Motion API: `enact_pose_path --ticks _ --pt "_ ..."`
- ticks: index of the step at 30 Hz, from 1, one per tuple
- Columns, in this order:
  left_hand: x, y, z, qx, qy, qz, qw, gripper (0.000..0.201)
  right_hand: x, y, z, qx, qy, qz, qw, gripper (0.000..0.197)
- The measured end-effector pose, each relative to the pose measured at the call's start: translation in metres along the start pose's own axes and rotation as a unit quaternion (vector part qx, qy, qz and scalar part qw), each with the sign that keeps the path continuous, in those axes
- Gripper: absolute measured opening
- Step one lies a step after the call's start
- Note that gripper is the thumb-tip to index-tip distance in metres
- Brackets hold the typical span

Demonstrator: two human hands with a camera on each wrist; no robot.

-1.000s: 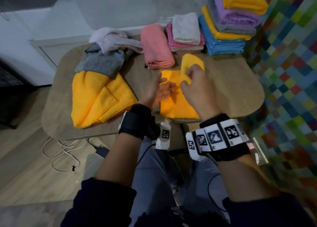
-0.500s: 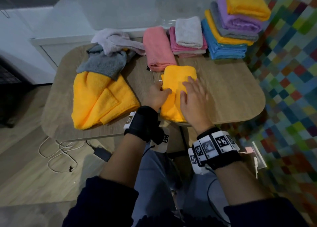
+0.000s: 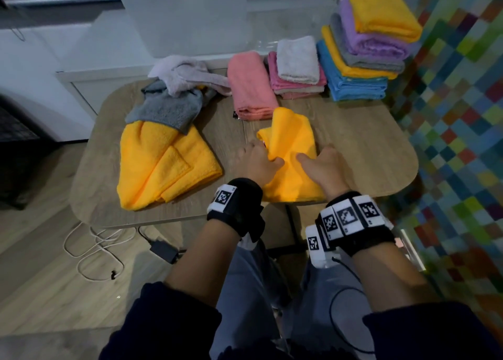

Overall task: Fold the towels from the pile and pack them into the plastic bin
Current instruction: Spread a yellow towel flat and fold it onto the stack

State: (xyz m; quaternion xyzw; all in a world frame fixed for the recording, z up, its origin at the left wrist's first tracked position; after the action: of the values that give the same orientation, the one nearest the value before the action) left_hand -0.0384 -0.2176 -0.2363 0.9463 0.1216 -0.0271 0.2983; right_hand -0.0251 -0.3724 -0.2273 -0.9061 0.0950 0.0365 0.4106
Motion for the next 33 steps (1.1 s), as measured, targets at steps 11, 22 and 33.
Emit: enact_pose_path --ticks 11,22,33 --pt "0.043 0.009 -0.091 -0.412 0.105 0.188 0.886 0.018 0.055 -0.103 -0.009 0.178 -0.103 -0.067 0.976 0.053" --pt "0.169 -0.007 -0.111 -0.433 0.091 0.046 0.896 0.049 0.154 -0.184 0.031 0.105 -0.020 -0.185 0.977 0.056" --pt "0.199 -0.026 -0.087 -0.229 0.029 0.026 0.973 0.055 0.159 -0.150 0.114 -0.269 -0.156 -0.351 0.883 0.054"
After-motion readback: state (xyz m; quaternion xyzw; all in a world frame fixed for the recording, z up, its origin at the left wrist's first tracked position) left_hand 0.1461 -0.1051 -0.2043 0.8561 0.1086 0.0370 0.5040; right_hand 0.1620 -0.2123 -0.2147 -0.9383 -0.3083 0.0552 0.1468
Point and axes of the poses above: each hand's wrist, its own x-axis towards the middle knuckle, its own z-axis out of the palm, y = z × x, the point moved 5 cm from there along x, towards the middle knuckle, and after that the axes turned 2 degrees about x, right-handed, at the moved point
